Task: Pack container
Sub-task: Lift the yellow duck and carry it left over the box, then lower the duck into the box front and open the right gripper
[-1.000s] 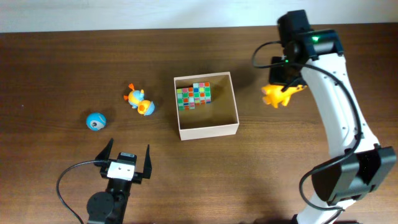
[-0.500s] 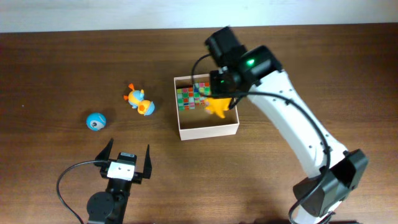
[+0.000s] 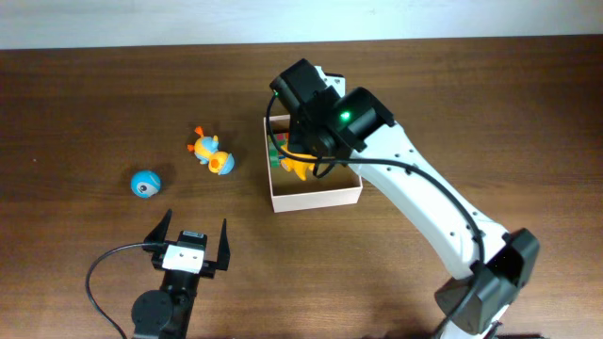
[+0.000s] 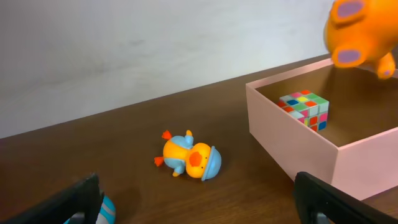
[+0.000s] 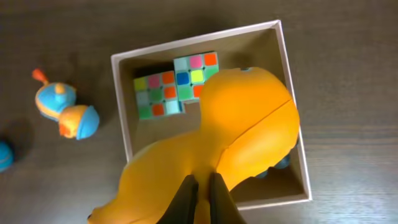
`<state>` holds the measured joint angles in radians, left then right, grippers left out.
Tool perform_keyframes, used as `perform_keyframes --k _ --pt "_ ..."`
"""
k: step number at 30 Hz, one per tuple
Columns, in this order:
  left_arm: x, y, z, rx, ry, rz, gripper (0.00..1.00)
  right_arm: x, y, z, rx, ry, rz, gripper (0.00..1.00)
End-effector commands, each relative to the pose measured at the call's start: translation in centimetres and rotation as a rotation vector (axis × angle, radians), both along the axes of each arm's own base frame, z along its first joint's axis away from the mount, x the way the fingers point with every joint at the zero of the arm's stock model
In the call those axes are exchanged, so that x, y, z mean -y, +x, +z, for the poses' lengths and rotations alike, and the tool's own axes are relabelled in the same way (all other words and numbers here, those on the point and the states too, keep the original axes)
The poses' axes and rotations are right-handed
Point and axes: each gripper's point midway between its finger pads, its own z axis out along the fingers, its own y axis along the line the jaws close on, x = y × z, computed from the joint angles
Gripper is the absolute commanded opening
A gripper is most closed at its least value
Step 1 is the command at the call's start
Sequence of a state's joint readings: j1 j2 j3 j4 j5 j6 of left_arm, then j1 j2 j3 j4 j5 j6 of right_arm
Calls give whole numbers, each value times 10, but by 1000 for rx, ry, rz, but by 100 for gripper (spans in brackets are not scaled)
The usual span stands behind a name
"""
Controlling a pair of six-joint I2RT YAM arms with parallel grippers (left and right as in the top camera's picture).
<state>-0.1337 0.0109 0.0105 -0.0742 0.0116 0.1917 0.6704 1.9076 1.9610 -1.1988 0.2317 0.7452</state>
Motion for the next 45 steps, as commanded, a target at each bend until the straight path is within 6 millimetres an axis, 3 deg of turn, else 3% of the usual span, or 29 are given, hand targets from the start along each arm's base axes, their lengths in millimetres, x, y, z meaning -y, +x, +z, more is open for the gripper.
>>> perform_keyframes --k 1,7,15,29,45 --pt "-1 0 -2 -2 16 4 99 -3 9 -18 -13 -15 -79 4" --pt "-1 0 -2 -2 16 4 99 -6 12 -37 -48 -36 -81 4" --pt "-1 0 -2 -2 16 4 99 -9 9 -42 -63 -32 -90 4" --pt "-1 0 -2 -2 16 4 99 -30 -3 -71 -119 -62 -62 4" --pt "-1 0 -2 -2 16 4 99 -22 -16 -87 -174 -92 -82 4"
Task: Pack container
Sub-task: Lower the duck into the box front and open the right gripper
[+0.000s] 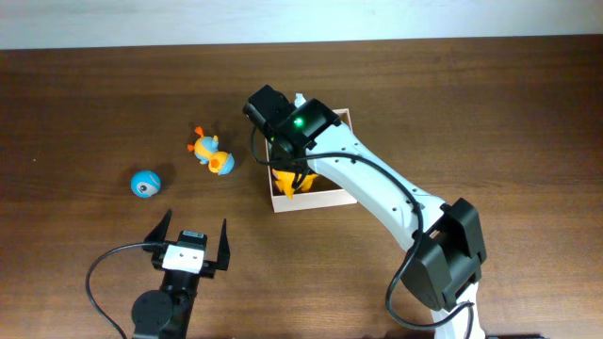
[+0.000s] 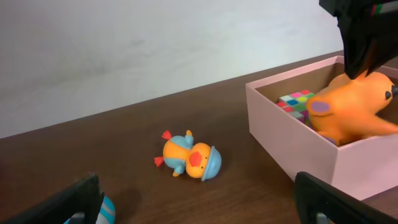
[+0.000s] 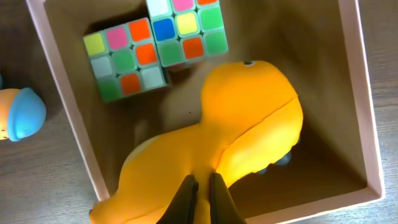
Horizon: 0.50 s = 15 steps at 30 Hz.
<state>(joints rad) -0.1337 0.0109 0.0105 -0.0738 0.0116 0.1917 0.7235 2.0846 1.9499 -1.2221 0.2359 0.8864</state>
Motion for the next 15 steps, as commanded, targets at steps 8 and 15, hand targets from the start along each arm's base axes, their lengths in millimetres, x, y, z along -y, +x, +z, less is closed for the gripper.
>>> perform_keyframes --k 8,15 --pt "-1 0 -2 -3 16 4 99 -1 -7 -6 -18 -8 -1 17" --pt "-1 0 -2 -3 16 4 99 -1 -6 -6 -17 -8 -1 36"
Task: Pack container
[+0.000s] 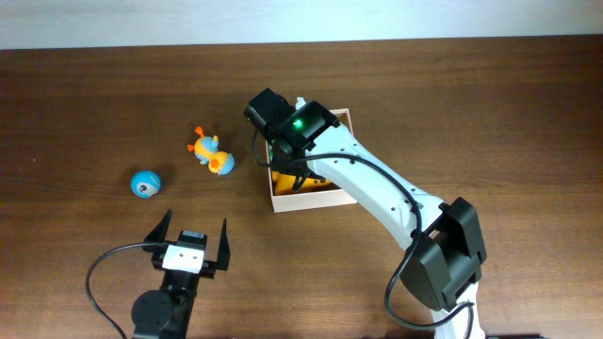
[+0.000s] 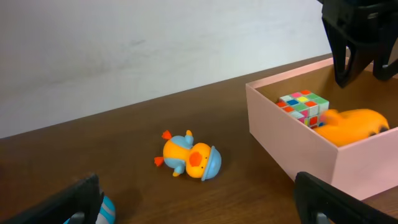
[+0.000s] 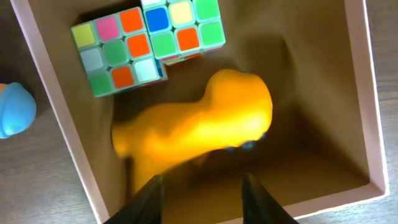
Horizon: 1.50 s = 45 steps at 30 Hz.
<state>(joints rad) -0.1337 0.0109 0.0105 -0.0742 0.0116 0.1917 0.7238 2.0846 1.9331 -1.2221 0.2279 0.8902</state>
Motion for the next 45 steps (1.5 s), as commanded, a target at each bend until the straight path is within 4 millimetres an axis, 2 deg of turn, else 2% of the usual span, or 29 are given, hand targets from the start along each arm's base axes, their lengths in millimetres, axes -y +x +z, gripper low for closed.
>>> perform_keyframes --k 1,7,10,14,17,22,24,25,26,27,29,31,33,36,38,41,45 --pt "-1 0 -2 -2 16 4 99 -2 -3 -1 0 -5 3 36" --pt "-1 0 -2 -2 16 4 99 -4 -3 0 0 -6 36 36" --pt "-1 0 -2 -2 16 4 99 -5 -3 8 4 -7 83 37" --pt "-1 0 -2 -2 16 4 99 -4 1 36 47 -1 127 38" --pt "-1 0 -2 -2 16 4 99 14 7 66 109 -32 109 41" --pt "-1 0 -2 -2 16 4 99 68 23 112 203 -107 12 44" --pt "-1 0 -2 -2 16 4 99 98 31 124 225 -138 -55 44" --pt "-1 0 -2 -2 16 4 99 112 35 126 230 -148 -88 49" --pt "-1 0 -2 -2 16 4 99 125 40 128 232 -153 -121 50" --pt "-1 0 -2 -2 16 4 99 139 44 128 230 -156 -154 51" --pt "-1 0 -2 -2 16 4 99 168 52 128 221 -166 -224 61" --pt "-1 0 -2 -2 16 4 99 195 56 127 211 -175 -288 66" --pt "-1 0 -2 -2 16 4 99 226 60 126 200 -173 -361 86" --pt "-1 0 -2 -2 16 4 99 261 62 123 172 -137 -449 95" --pt "-1 0 -2 -2 16 4 99 283 60 119 146 -101 -505 99" --pt "-1 0 -2 -2 16 4 99 313 57 116 123 -63 -583 99" --pt "-1 0 -2 -2 16 4 99 336 53 113 99 1 -645 99"
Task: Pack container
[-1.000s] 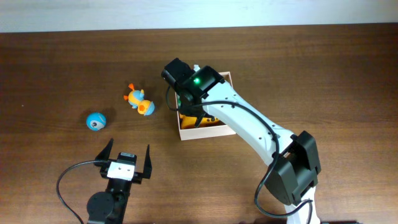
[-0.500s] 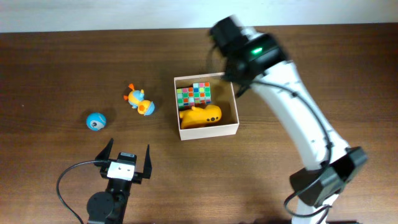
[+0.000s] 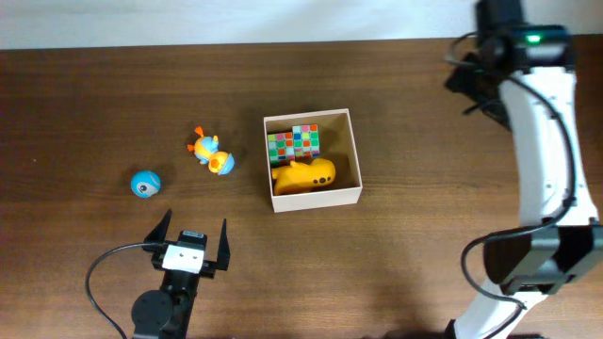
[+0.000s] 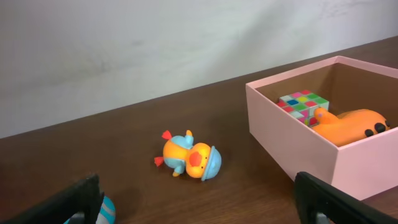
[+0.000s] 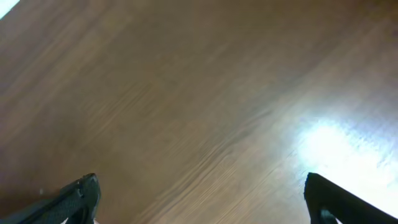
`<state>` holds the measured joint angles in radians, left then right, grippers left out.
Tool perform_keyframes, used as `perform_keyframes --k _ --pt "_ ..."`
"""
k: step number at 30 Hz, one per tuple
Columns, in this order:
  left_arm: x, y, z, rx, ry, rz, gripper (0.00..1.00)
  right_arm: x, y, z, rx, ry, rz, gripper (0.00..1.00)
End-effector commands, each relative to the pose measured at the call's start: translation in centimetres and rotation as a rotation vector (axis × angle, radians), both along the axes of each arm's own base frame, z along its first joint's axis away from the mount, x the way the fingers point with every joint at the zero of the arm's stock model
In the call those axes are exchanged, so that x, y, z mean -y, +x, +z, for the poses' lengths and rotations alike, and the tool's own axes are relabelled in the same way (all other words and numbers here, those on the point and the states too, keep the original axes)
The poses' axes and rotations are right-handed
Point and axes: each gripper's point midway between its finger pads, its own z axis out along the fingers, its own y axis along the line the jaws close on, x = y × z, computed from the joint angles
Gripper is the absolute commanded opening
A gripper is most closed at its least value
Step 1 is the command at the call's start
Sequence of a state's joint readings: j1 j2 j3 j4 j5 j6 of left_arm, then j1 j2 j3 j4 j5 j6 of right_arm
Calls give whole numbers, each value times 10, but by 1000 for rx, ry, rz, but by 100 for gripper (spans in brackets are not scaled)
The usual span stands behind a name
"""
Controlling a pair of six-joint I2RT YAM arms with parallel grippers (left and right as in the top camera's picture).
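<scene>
The pink box (image 3: 311,200) (image 4: 292,146) holds a colourful puzzle cube (image 3: 294,142) (image 4: 303,104) and an orange dinosaur toy (image 3: 304,175) (image 4: 348,122) lying on its side. Left of the box, an orange-and-blue duck toy (image 3: 211,153) (image 4: 188,156) lies on the table. Further left sits a blue ball (image 3: 144,184) (image 4: 104,208). My left gripper (image 3: 192,243) (image 4: 199,205) stands open near the front edge, facing the duck. My right gripper (image 3: 485,71) (image 5: 202,196) is open at the far right over bare wood, with nothing between its fingers.
The brown wooden table (image 3: 94,94) runs to a white wall at the back. The right arm's white links (image 3: 546,169) run along the right side of the table. A cable (image 3: 99,282) loops beside the left arm's base.
My right gripper has left the box and now sits open at the far right back of the table. The orange dinosaur stays lying in the box. The left arm is unchanged.
First my right gripper held the orange dinosaur above the box. Then it was down inside the box with the dinosaur, still shut. Half a second later it was open with the toy lying in the box. Now it is away at the far right.
</scene>
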<state>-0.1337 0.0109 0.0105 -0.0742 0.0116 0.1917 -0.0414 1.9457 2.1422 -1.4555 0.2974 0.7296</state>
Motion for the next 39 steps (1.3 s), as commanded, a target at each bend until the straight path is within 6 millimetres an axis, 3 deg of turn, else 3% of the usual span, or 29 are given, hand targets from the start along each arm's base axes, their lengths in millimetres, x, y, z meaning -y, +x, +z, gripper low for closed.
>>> perform_keyframes --k 1,9,14,18,22,25,29,35,39 --pt "-1 0 -2 -2 16 4 99 3 -2 2 18 82 -18 99" --pt "0 0 5 23 6 -1 99 15 -5 2 17 99 -49 99" --pt "23 -6 17 38 -36 -136 99 15 -5 1 17 99 -49 99" --pt "25 -10 43 22 -98 -150 99 15 -5 2 17 98 -48 99" --pt "21 -6 86 -23 -93 -120 99 15 -5 1 17 98 -48 99" --pt "17 8 112 -128 -82 -86 99 15 -5 1 17 99 -48 99" --pt "21 32 127 -312 -66 -79 99 15 -5 1 17 99 -48 99" --pt "31 65 125 -646 -51 -95 99 15 -5 2 17 98 -48 99" --pt "57 78 116 -825 -103 -213 99 15 -5 2 17 99 -49 99"
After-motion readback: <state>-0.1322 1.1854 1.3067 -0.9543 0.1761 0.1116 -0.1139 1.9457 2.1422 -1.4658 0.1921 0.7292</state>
